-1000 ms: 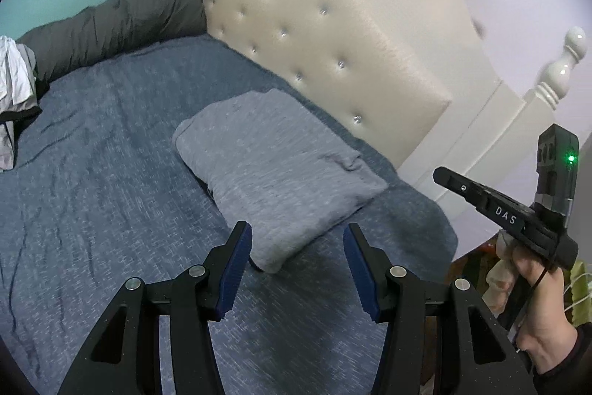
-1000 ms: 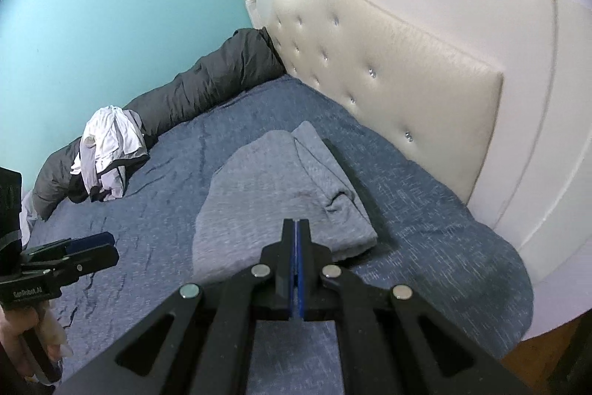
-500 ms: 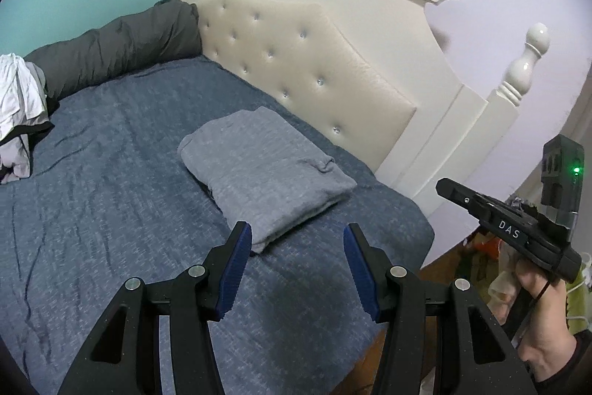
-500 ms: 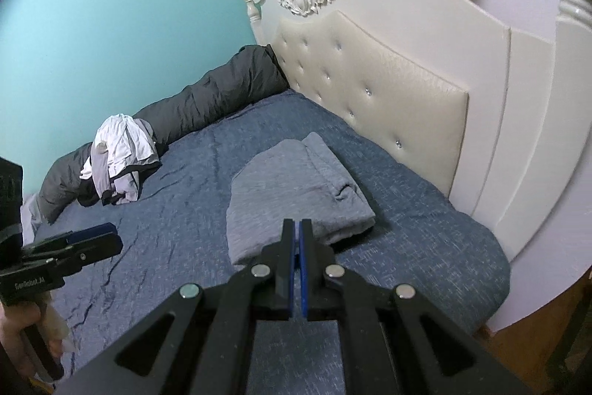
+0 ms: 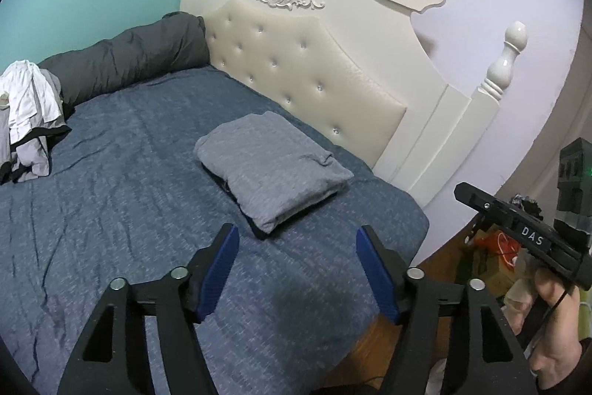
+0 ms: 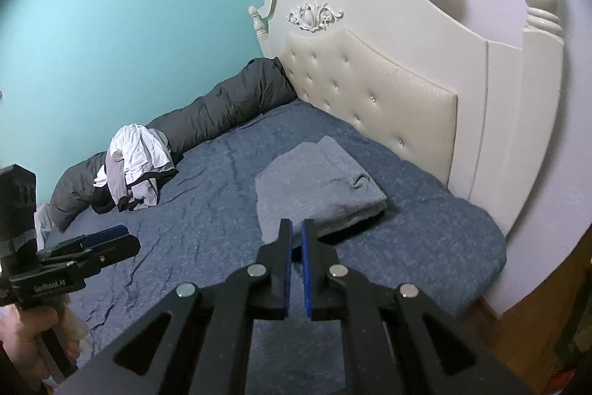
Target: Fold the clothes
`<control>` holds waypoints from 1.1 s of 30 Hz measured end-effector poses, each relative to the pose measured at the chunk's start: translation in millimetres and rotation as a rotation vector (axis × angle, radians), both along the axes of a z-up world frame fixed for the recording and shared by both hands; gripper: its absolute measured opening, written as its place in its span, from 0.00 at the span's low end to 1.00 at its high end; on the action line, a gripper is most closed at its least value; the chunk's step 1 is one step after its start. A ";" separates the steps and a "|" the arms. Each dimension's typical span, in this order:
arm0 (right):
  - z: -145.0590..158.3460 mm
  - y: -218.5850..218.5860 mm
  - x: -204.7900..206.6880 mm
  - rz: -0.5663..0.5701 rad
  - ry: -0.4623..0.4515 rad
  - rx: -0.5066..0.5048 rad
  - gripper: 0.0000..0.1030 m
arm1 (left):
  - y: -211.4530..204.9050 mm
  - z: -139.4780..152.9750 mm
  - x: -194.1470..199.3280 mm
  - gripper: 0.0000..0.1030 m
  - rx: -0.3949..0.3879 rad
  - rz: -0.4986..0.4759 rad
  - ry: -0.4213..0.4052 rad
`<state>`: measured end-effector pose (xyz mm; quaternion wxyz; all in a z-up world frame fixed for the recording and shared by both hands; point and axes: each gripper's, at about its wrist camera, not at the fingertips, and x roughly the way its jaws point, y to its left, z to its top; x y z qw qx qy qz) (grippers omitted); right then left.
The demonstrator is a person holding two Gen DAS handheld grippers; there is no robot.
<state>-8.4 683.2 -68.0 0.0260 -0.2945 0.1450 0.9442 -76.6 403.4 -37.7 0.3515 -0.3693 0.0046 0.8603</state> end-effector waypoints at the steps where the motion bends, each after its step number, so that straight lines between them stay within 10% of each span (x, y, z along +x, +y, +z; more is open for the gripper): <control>1: 0.9 -3.4 3.3 -0.001 0.001 0.002 0.07 | -3.1 0.8 3.2 0.69 -0.003 -0.001 0.005; 20: 5.4 -56.0 63.4 -0.018 0.007 0.029 0.59 | -53.8 16.6 55.0 0.86 0.019 -0.013 0.049; 33: 6.9 -89.7 94.5 -0.040 0.029 0.107 0.76 | -68.2 20.6 80.4 1.00 0.005 -0.019 0.093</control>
